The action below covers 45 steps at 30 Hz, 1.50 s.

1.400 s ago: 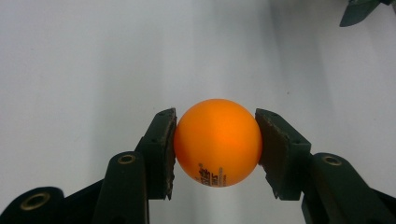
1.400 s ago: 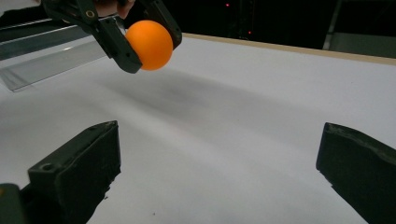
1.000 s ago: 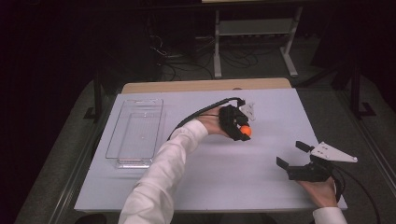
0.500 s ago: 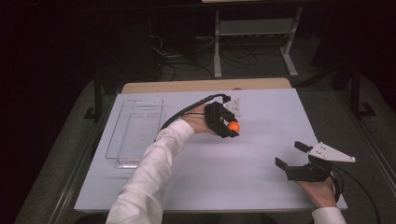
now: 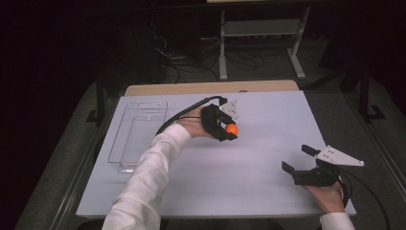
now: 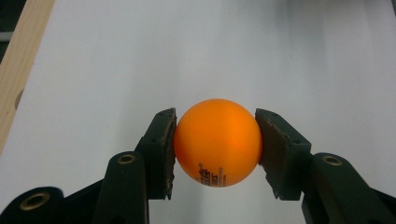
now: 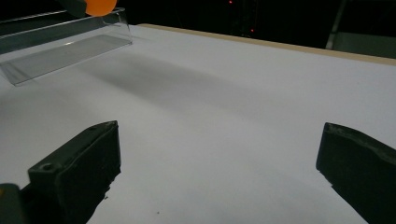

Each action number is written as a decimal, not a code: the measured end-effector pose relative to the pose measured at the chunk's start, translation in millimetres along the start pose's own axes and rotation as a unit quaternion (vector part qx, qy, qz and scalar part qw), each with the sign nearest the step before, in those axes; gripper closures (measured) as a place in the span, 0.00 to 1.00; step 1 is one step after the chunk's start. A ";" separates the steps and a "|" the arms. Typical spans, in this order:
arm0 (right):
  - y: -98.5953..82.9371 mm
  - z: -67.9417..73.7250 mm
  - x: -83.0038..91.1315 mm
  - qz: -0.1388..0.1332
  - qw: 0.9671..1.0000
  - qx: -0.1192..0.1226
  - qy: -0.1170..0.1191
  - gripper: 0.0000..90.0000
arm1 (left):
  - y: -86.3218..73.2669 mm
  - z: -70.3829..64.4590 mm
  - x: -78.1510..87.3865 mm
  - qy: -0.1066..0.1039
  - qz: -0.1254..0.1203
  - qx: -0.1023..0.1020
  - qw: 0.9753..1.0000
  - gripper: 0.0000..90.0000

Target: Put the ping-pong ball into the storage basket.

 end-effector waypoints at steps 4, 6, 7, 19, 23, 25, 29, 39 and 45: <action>-0.3 0.3 -1.1 0.001 1.000 -0.002 0.000 0.00 | -3.2 1.7 4.9 0.004 -0.005 0.006 1.000 0.56; -0.2 0.9 -1.4 0.001 1.000 -0.002 0.001 0.00 | -5.7 2.0 6.6 0.005 -0.004 0.009 1.000 0.56; -0.2 1.1 -1.6 0.001 1.000 -0.002 0.001 0.00 | -7.3 2.1 7.2 0.007 -0.004 0.009 1.000 0.56; -0.5 2.1 -2.1 0.003 1.000 0.001 0.001 0.00 | -17.3 5.7 31.9 0.024 -0.004 0.016 1.000 0.56; -1.0 2.5 -3.4 0.004 1.000 -0.001 0.002 0.00 | -24.0 7.7 40.1 0.032 -0.001 0.022 0.999 0.56; -1.1 2.9 -4.0 0.005 1.000 0.000 0.003 0.00 | -26.9 8.5 43.6 0.035 -0.002 0.027 0.999 0.56; -1.6 3.2 -4.7 0.007 1.000 0.000 0.002 0.00 | -31.7 10.8 48.9 0.047 -0.007 0.033 0.998 0.56; -2.3 2.8 -3.9 0.007 1.000 0.000 0.002 0.00 | -44.5 11.4 58.5 0.055 -0.010 0.048 0.997 0.56; -2.5 2.5 -3.0 0.009 1.000 0.001 0.000 0.00 | -52.8 12.8 63.9 0.061 -0.010 0.056 0.997 0.56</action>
Point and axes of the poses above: each handheld gripper's, and its own axes: x roughly backward along the jaws, y roughly out of its top, z roughly to its left, the point moved 9 cm from there along -x, roughly forward along the jaws, and after that the axes turned 5 degrees about y, right-handed, at the moved point
